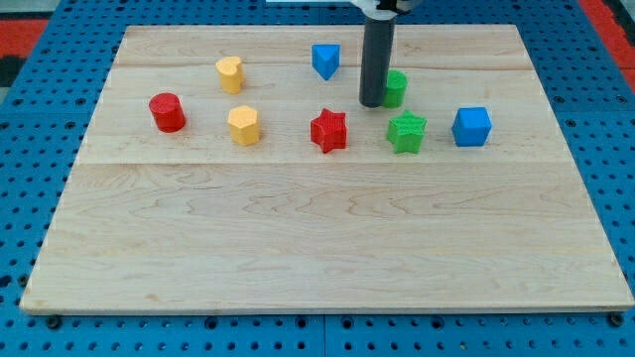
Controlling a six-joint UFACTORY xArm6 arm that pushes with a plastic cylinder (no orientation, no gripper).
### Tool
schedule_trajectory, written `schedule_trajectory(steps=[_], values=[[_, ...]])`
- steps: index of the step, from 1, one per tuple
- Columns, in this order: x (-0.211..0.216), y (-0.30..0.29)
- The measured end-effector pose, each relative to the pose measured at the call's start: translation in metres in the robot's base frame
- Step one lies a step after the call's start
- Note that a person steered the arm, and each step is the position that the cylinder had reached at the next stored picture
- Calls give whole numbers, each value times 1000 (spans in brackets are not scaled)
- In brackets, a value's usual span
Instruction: Move blue triangle to the top center of the board
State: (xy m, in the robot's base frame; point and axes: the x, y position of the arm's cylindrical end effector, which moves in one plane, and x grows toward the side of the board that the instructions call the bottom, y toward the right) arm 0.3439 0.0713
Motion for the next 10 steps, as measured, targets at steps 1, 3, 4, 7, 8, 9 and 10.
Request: schedule_trajectory(steps=[1, 3, 4, 7, 8, 9, 10], values=[[-1, 11], [-19, -41], [-47, -85], [-58, -66], [-62, -40], [-59, -39], [-17, -31]])
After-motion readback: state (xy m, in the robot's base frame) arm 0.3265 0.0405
